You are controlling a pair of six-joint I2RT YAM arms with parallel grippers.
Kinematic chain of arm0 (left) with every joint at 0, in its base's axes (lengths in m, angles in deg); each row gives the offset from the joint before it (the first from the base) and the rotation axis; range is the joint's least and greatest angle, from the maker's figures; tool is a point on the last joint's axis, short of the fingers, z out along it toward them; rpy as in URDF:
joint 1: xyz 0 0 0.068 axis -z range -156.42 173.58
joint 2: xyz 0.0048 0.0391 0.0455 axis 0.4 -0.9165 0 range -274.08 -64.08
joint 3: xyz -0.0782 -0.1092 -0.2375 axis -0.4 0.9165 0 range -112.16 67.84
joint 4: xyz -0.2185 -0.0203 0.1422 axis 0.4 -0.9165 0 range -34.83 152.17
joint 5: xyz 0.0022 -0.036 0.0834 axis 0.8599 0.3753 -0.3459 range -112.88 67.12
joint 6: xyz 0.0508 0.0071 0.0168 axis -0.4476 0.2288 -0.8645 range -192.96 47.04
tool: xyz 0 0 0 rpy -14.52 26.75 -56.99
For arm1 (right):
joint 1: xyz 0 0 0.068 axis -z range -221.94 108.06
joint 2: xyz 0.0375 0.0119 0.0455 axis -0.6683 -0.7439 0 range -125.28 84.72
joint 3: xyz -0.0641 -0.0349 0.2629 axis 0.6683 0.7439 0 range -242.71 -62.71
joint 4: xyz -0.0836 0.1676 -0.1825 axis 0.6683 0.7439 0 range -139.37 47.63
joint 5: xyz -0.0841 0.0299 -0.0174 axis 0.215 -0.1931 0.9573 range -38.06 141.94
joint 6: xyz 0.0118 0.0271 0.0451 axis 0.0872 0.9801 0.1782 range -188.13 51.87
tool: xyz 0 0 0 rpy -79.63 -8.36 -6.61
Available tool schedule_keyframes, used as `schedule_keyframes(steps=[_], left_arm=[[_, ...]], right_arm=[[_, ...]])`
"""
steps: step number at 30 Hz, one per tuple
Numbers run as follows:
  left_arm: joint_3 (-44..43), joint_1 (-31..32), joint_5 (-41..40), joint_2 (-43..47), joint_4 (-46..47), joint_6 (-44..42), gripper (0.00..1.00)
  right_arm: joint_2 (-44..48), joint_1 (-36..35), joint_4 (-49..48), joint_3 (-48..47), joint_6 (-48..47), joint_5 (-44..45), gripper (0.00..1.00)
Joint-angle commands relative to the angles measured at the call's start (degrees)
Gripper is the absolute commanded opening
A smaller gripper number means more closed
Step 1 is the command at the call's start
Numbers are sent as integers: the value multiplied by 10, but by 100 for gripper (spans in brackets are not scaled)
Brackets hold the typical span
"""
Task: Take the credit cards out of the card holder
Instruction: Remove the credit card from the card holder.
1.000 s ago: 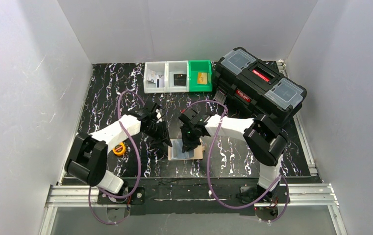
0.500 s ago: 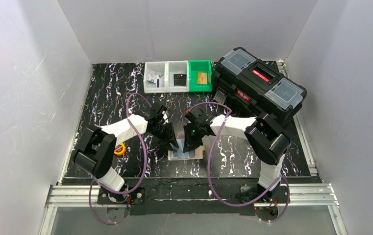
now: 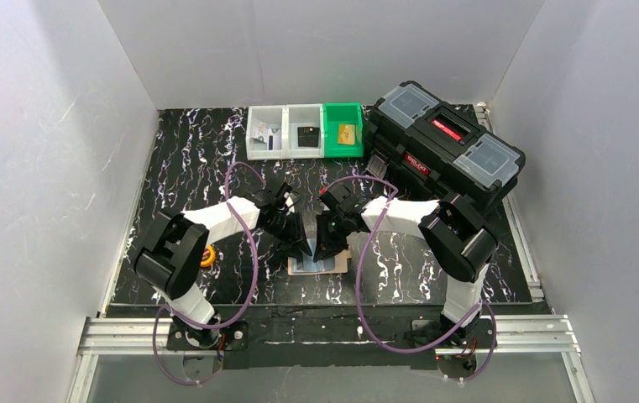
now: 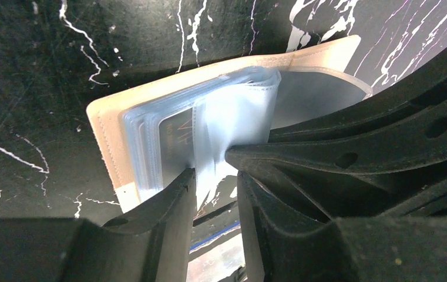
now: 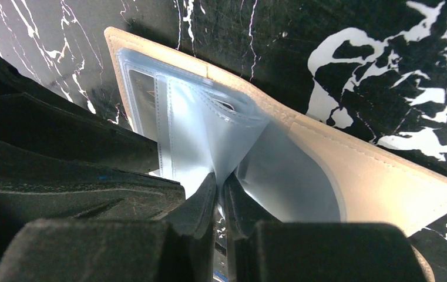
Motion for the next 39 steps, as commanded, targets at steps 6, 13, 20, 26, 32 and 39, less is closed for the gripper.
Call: schedule_keyframes(steps=[6,13,20,26,32,39], left_arm=[[22,7,-2,2,20,26,21],[20,7,-3,4,22,30,10],[17,7,0,5,22,26,1],[10,9,8,15,21,19,4],[-4,19,15,34,19,13,20],[-23,40,17,31,18,14,31]], right_arm=[[10,-7,32,-7,-17,16,19],[25,-6,65,-40,-28,24,23],[40,-7,91,-64,-33,34,35],[60,-6,128,-80,-39,62,48],[87,-6,181,-98,-41,105,55],[126,-6,226,-109,-41,154,62]])
